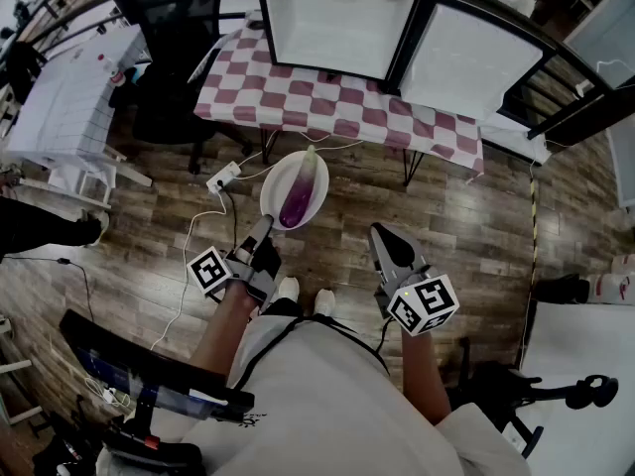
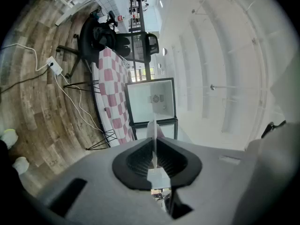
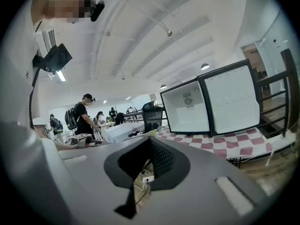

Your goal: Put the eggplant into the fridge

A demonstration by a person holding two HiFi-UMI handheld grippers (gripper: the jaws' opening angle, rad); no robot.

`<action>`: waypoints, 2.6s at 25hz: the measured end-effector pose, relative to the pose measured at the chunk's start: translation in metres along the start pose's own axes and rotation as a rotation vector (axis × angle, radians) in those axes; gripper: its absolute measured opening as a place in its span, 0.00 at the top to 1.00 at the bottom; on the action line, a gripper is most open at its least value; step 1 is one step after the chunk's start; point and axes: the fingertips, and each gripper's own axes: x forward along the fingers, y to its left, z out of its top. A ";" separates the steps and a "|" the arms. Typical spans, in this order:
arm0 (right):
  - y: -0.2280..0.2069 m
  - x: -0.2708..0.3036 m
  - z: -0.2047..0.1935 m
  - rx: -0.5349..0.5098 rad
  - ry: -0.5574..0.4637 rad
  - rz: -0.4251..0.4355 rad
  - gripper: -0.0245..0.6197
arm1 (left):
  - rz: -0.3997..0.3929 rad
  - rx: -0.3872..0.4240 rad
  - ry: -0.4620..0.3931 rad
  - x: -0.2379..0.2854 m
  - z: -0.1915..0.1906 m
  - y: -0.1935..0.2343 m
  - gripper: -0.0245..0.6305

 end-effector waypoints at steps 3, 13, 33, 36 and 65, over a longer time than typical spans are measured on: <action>0.005 -0.008 0.009 -0.002 -0.022 -0.017 0.95 | -0.009 0.007 0.002 -0.011 0.003 -0.010 0.91; 0.025 -0.012 0.018 0.006 -0.065 -0.052 0.95 | -0.052 0.036 0.059 -0.015 0.010 -0.034 0.91; 0.056 0.013 0.018 0.040 -0.077 -0.079 0.95 | -0.069 0.032 0.086 -0.033 0.048 -0.031 0.91; 0.063 0.016 0.016 0.038 -0.075 -0.093 0.95 | -0.068 0.032 0.097 -0.037 0.054 -0.029 0.91; 0.097 0.031 -0.002 0.043 -0.052 -0.172 0.95 | -0.067 0.027 0.145 -0.062 0.085 -0.011 0.91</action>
